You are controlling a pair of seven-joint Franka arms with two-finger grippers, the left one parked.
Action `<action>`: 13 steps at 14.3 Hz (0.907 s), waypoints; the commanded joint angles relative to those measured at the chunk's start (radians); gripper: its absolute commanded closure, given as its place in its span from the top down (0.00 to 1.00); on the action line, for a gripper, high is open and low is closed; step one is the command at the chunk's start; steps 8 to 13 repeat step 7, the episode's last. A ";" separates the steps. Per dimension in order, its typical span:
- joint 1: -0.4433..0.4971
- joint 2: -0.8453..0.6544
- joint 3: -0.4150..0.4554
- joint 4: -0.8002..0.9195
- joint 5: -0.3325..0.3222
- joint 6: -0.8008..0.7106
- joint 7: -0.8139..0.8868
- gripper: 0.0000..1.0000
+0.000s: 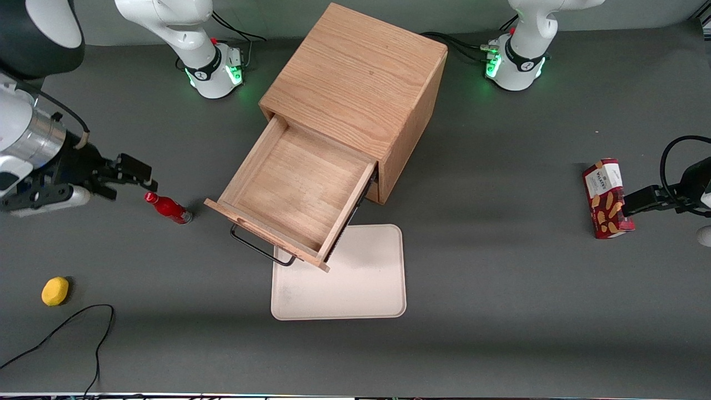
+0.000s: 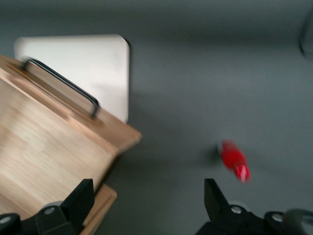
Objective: Open upper drawer
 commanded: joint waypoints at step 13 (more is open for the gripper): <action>-0.017 -0.082 -0.009 -0.103 -0.126 -0.011 0.051 1.00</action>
